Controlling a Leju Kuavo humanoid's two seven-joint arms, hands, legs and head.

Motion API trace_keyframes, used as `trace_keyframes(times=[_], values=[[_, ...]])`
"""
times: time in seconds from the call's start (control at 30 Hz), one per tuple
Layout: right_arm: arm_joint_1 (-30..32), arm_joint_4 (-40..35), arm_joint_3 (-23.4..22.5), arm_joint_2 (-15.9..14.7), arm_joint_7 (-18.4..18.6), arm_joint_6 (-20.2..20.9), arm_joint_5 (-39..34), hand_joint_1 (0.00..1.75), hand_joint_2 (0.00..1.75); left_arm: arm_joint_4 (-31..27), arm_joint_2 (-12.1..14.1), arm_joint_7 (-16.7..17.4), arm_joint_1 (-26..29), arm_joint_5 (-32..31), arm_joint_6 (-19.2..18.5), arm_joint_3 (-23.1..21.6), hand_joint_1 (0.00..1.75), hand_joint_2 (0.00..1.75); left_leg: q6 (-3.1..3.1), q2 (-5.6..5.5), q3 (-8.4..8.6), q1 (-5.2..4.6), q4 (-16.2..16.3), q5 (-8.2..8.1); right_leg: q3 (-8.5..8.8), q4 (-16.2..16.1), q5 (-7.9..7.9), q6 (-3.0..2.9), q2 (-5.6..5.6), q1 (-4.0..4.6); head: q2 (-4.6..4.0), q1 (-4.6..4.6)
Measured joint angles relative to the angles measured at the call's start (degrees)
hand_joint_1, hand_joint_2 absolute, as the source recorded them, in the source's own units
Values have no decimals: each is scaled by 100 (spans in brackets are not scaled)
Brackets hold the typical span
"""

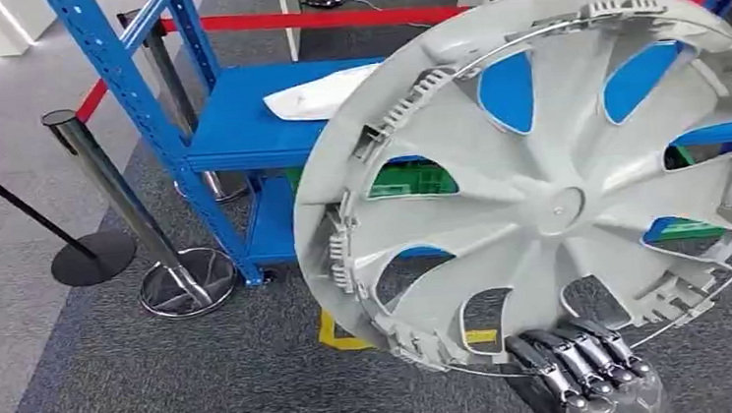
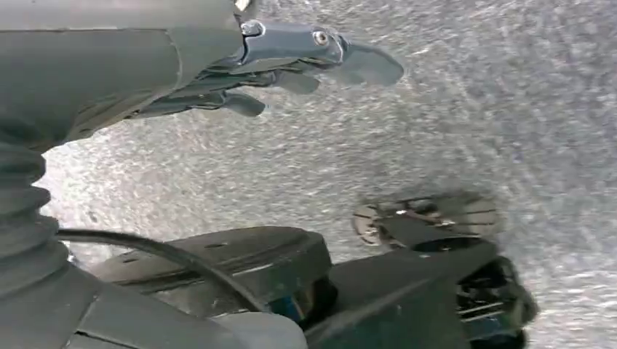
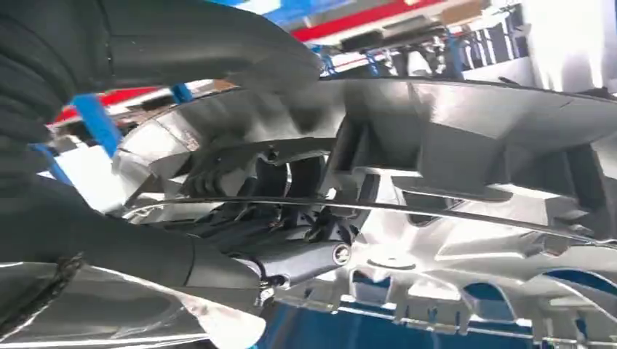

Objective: Take the parts from the cabinet and place them on the table.

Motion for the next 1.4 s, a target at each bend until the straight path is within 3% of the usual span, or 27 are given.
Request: trace_keyframes(times=[0.07,0.1,0.17,0.2,0.3,0.33,0.37,0.43,0.47,0.5,0.53,0.6,0.63,0.67,0.7,0.8,0.83,0.87,0.97,1.0,1.07,1.13,1.17,1.2,1.27,1.37,1.4], values=[[39,-2,-48,52,-20,0,-9,175,175,0,0,0,-1,0,0,-9,0,175,-25,12,-220,-2,44,132,398,-298,500,-13,0,0,0,-2],[49,-11,-68,76,-33,0,-13,175,175,0,0,0,-5,0,0,-20,0,175,-45,11,-294,-2,75,193,758,-747,619,-33,-1,0,0,0],[65,-46,-92,109,-41,0,-13,175,175,0,-2,-2,-14,-2,0,-39,0,175,-95,1,-399,-40,153,283,1626,-1924,348,-73,5,16,0,11],[65,-59,-100,118,-41,0,-22,175,175,0,-2,-2,-13,-7,0,-42,0,175,-121,6,-433,-42,157,356,1651,-2103,226,-117,8,16,0,-4],[125,-59,-116,144,-41,0,-137,175,175,0,9,-70,6,-207,-2,-114,0,175,-217,-6,-534,-19,134,511,1447,-2069,346,-237,-3,11,0,9],[130,-61,-144,172,-63,0,-222,175,175,0,9,-111,15,-275,-7,-146,0,175,-268,-28,-571,1,202,292,1387,-2056,400,-268,-24,8,0,-4],[171,-79,-168,214,-72,0,-295,175,175,0,4,-142,36,-330,-4,-182,0,175,-301,-32,-611,12,458,-111,1324,-2051,460,-326,-32,10,0,-15],[300,-175,-225,284,-74,0,-383,175,175,0,4,-192,47,-400,2,-254,0,175,-352,-32,-720,32,1273,-781,1182,-2029,574,-347,-58,24,0,-20],[366,-245,-269,304,-74,0,-437,175,175,0,7,-197,42,-440,11,-284,0,175,-367,-31,-746,40,1676,-931,1125,-1999,633,-344,-69,30,0,-22],[428,-317,-308,321,-74,0,-479,175,175,0,9,-192,42,-483,20,-306,0,175,-373,-31,-707,45,1896,-876,1035,-1962,681,-346,-76,33,0,-20],[498,-398,-356,347,-72,0,-507,175,175,0,9,-151,46,-529,44,-346,0,175,-365,-32,-559,48,1863,-660,908,-1895,739,-340,-76,36,0,-22],[608,-525,-439,389,-72,0,-507,175,175,0,11,-52,52,-577,81,-409,0,175,-309,-37,-26,45,1181,-302,724,-1800,776,-332,-50,48,0,-28],[653,-588,-483,406,-72,-2,-509,175,175,0,13,-37,54,-582,92,-420,0,175,-246,-57,331,32,635,-277,671,-1775,801,-317,-47,45,0,-26],[687,-645,-518,417,-72,0,-537,175,175,0,28,-37,53,-573,94,-422,0,175,-182,-69,567,16,271,-470,629,-1759,835,-292,-49,73,0,-15],[727,-704,-548,419,-72,-2,-592,175,175,0,26,-37,54,-566,98,-422,0,175,-179,-67,643,6,62,-506,599,-1756,887,-253,-55,58,0,-19],[770,-774,-581,420,-72,-2,-808,175,175,0,28,-48,56,-529,129,-424,0,175,-123,-57,557,-7,-43,-459,528,-1772,1009,-153,-55,60,0,-20],[772,-782,-586,415,-72,-2,-855,175,175,2,13,-70,53,-507,149,-422,0,175,-90,-22,569,43,-97,-389,454,-1724,931,-132,-32,49,0,-15],[765,-782,-586,415,-72,-4,-916,175,175,2,2,-103,42,-474,153,-422,0,175,-43,-15,529,43,-99,-352,364,-1545,737,-94,-13,46,0,2],[751,-774,-586,374,-72,-4,-1012,175,175,2,-11,-109,45,-470,199,-422,0,175,-23,53,412,36,-89,-277,-155,-224,81,-19,3,18,0,7],[741,-761,-586,358,-72,-2,-1029,175,175,2,-9,-55,47,-472,214,-422,0,175,-31,89,377,36,-82,-251,-238,29,23,3,1,7,0,7],[727,-745,-583,345,-72,-2,-1051,175,175,2,-9,15,48,-472,230,-420,0,175,-63,150,339,50,-64,-226,63,-371,300,36,-10,-30,0,9],[721,-745,-581,339,-72,-4,-1054,175,175,2,-11,48,44,-477,232,-418,0,175,-97,201,318,76,8,-246,712,-1436,740,73,-137,-74,0,7],[707,-745,-579,332,-74,-4,-1056,175,175,2,-9,63,45,-479,234,-418,0,175,-128,221,300,66,47,-264,816,-1678,684,101,-245,-72,0,11],[694,-739,-579,328,-72,-2,-1056,175,175,2,0,66,44,-479,234,-418,0,175,-164,226,276,20,64,-269,858,-1701,605,109,-330,-8,0,17],[700,-732,-573,323,-74,-4,-1058,175,175,2,2,70,49,-479,238,-420,0,175,-210,265,211,-1,143,-260,823,-1698,637,-68,-270,-34,0,3],[705,-730,-573,323,-74,-4,-1051,175,175,2,15,101,45,-474,238,-418,0,175,-263,363,196,20,187,-290,764,-1679,683,-179,-159,-38,0,-17],[705,-730,-564,323,-74,-4,-1038,175,175,2,15,122,40,-468,236,-415,0,175,-303,207,160,40,299,-434,756,-1685,693,-219,-131,-42,0,-26]])
